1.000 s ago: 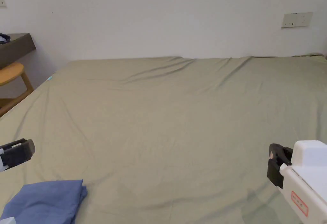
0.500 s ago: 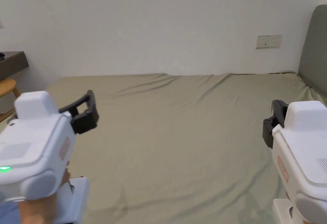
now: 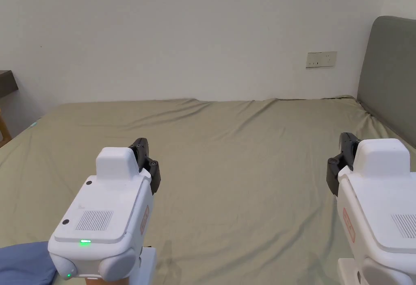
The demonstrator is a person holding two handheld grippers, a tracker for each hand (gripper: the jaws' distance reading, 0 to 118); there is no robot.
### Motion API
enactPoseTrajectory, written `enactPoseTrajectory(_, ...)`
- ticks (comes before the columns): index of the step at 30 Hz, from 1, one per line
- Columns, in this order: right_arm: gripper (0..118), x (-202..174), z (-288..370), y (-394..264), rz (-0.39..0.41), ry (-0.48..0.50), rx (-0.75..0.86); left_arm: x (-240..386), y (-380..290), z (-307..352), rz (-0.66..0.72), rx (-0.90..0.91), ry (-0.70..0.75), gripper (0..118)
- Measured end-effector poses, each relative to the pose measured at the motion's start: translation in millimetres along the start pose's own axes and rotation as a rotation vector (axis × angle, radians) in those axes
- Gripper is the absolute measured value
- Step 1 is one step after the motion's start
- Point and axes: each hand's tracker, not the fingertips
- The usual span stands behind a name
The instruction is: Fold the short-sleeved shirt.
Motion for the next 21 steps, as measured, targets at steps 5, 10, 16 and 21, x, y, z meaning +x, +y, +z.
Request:
enactPoseTrajectory(5,2,0.5,1.8,1.3,-0.003,-0.001,0.004,0.3,-2.7,3.0,0.006,-0.012,-0.005,0)
enactPoseTrajectory(10,2,-1.6,5.2,3.2,0.001,-0.001,0.011,-1.6,-3.5,2.7,0.024,-0.024,-0.011,0)
enactPoseTrajectory(16,2,-1.9,5.9,4.7,0.001,-0.005,0.016,-1.4,-1.8,2.0,0.010,-0.021,-0.014,0)
enactPoseTrajectory(21,2,-2.7,6.0,4.9,0.006,-0.004,0.017,-2.0,-1.7,0.9,0.007,-0.020,-0.016,0)
